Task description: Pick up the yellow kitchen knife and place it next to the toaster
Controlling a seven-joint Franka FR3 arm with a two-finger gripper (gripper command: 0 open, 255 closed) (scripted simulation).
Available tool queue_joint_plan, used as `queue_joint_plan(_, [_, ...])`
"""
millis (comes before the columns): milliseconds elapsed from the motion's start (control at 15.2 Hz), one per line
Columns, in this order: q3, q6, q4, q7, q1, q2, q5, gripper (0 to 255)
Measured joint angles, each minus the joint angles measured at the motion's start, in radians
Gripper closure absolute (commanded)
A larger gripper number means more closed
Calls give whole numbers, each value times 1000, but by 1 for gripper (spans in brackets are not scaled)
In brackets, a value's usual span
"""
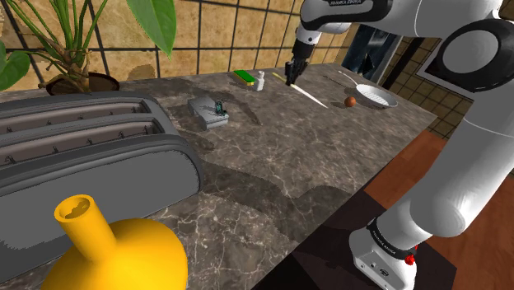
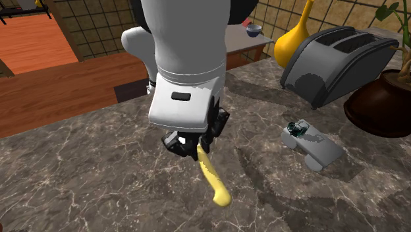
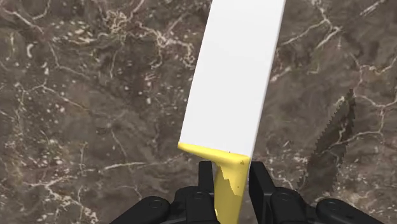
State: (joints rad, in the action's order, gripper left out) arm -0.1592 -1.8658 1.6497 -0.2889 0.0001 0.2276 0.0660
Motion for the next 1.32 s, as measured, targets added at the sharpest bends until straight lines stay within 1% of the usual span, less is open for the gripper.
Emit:
queue_joint_plan(264, [-1,48,-36,3,0,-12,-3,255])
queue_joint_plan(924, [-3,185,-177,6,-4,-8,-3,255])
queue_joint_plan(1320, [-3,274,-290,8,-7,16,0,255])
